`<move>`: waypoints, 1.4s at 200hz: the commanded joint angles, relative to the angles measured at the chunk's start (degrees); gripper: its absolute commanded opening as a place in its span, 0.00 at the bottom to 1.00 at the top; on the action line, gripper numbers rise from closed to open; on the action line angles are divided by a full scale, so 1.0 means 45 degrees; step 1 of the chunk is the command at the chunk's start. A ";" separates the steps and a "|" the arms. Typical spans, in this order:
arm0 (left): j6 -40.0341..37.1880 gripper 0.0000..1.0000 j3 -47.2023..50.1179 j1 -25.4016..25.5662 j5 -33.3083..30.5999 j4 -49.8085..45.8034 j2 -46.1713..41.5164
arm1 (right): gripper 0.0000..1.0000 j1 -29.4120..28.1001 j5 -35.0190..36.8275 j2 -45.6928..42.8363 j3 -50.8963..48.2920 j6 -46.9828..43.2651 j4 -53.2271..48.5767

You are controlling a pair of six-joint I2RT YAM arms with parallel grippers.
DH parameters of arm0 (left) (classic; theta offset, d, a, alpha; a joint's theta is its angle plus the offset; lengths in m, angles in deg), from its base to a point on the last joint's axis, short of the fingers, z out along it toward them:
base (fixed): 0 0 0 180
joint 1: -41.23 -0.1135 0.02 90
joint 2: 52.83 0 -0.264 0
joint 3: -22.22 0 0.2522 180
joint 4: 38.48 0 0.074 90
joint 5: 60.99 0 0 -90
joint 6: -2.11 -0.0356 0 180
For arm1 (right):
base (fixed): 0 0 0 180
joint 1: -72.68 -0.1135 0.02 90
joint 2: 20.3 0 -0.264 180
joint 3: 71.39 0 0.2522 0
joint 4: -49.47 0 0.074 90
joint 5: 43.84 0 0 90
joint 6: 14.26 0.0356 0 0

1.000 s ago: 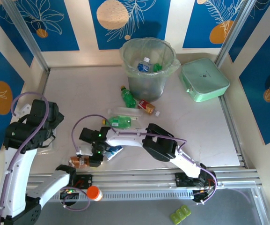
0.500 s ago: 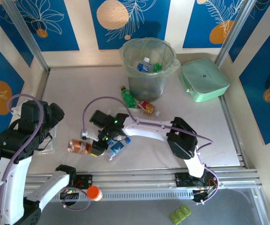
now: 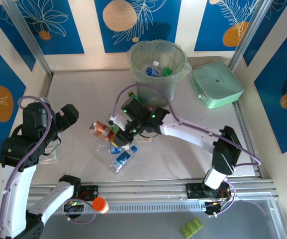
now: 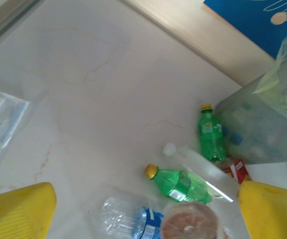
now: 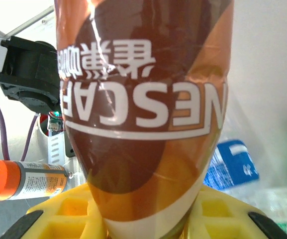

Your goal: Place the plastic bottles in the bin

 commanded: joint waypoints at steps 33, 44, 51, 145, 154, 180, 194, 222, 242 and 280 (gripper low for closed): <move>-0.0349 0.89 0.2009 -0.0061 0.1753 0.2579 0.0010 | 0.18 0.2179 0.0308 -0.2504 0.0525 0.1186 -0.0093; -0.0300 0.89 0.2399 0.0012 0.2032 0.2917 0.0067 | 0.20 0.2846 0.0064 -0.2758 0.0725 0.1410 0.0375; -0.0299 0.88 0.2647 0.0050 0.2236 0.3152 0.0093 | 0.20 0.3305 -0.0206 -0.2810 0.0919 0.1570 0.0676; -0.0492 0.85 0.3105 0.0957 0.1675 0.3512 0.0606 | 0.14 0.7231 0.5369 0.2878 0.9305 0.3178 -0.2302; -0.0524 0.85 0.3032 0.0966 0.1672 0.3510 0.0739 | 0.13 0.7280 0.5747 0.3626 1.0092 0.3033 -0.2722; -0.0582 0.85 0.3031 0.1001 0.1586 0.3675 0.0970 | 0.12 0.7254 0.6140 0.5707 1.2615 0.3007 -0.4050; -0.0553 0.85 0.3145 0.1009 0.1482 0.3840 0.0943 | 0.13 0.7165 0.6556 0.6624 1.3950 0.3000 -0.4895; -0.0528 0.85 0.3274 0.1010 0.1418 0.3882 0.0925 | 0.16 0.7173 0.7355 0.7184 1.4191 0.3022 -0.5241; -0.0484 0.85 0.3373 0.1024 0.1352 0.3911 0.0902 | 0.16 0.7164 0.8146 0.7147 1.3559 0.2727 -0.5187; -0.0392 0.85 0.3621 0.1029 0.1262 0.4085 0.0890 | 0.22 0.7406 0.8048 0.7251 1.3317 0.2879 -0.5504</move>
